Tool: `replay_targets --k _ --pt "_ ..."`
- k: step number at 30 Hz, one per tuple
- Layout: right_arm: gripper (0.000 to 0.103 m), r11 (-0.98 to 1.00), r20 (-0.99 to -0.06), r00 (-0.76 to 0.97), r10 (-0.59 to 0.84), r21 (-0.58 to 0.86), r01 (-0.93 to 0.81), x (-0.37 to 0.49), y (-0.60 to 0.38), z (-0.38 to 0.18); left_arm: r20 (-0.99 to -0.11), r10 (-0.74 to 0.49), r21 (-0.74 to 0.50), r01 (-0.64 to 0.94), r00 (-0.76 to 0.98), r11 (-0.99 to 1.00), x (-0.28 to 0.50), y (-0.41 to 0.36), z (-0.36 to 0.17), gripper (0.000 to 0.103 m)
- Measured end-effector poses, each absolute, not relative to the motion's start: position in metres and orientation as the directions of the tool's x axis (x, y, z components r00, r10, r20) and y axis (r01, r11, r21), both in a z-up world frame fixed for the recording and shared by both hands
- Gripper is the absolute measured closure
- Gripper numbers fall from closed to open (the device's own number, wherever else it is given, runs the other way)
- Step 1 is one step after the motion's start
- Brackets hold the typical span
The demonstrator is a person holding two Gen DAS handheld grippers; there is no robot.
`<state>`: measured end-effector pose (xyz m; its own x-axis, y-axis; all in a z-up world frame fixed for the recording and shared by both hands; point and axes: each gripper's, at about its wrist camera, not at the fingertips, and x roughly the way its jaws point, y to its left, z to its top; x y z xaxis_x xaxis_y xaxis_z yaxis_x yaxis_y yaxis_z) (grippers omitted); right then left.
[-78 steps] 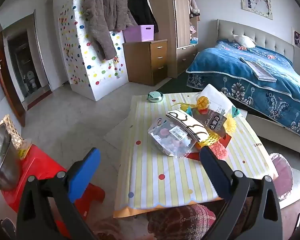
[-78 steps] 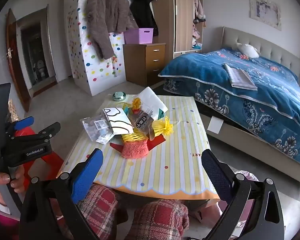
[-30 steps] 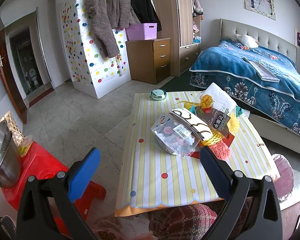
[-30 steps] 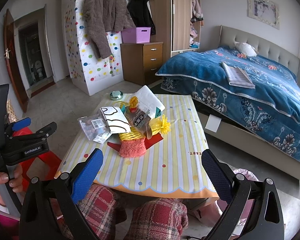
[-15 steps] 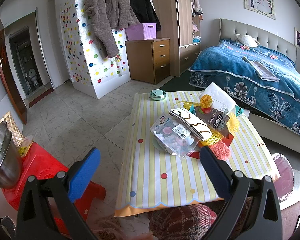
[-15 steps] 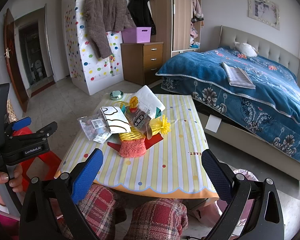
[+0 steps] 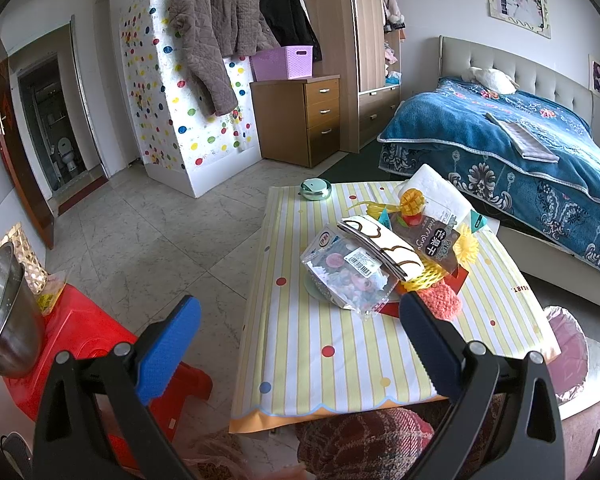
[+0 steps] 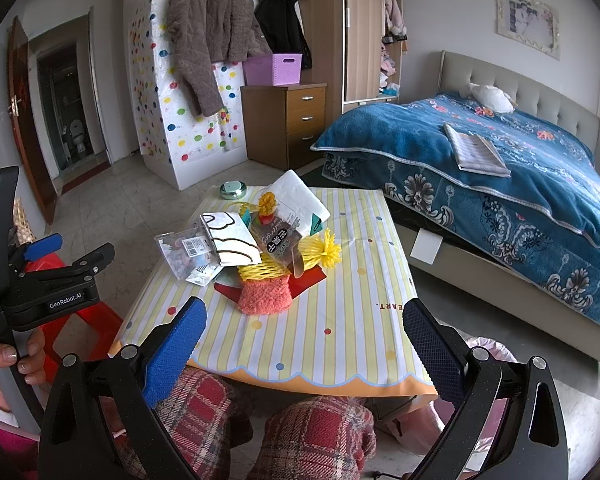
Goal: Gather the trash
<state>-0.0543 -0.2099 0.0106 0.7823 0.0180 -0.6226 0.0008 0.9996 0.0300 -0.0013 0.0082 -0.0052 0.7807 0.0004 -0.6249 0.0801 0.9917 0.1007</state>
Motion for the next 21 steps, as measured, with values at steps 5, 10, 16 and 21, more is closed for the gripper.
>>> replay_targets --k 5,10,16,21 --pt "0.005 1.0 -0.622 0.782 0.017 0.03 0.002 -0.055 -0.209 0.011 -0.625 0.001 0.101 0.079 0.781 0.992 -0.001 0.007 -0.005 0.006" --pt "0.005 1.0 -0.623 0.782 0.017 0.03 0.001 -0.054 -0.208 0.012 -0.625 0.0 0.101 0.08 0.78 0.992 -0.001 0.008 -0.005 0.006" --pt "0.005 1.0 -0.624 0.782 0.017 0.029 0.002 -0.053 -0.206 0.012 -0.626 0.001 0.101 0.08 0.78 0.992 -0.001 0.008 -0.005 0.006" --pt "0.005 0.999 -0.624 0.782 0.018 0.035 0.005 -0.057 -0.216 0.007 -0.635 0.007 0.101 0.074 0.773 0.992 0.003 0.012 -0.012 0.006"
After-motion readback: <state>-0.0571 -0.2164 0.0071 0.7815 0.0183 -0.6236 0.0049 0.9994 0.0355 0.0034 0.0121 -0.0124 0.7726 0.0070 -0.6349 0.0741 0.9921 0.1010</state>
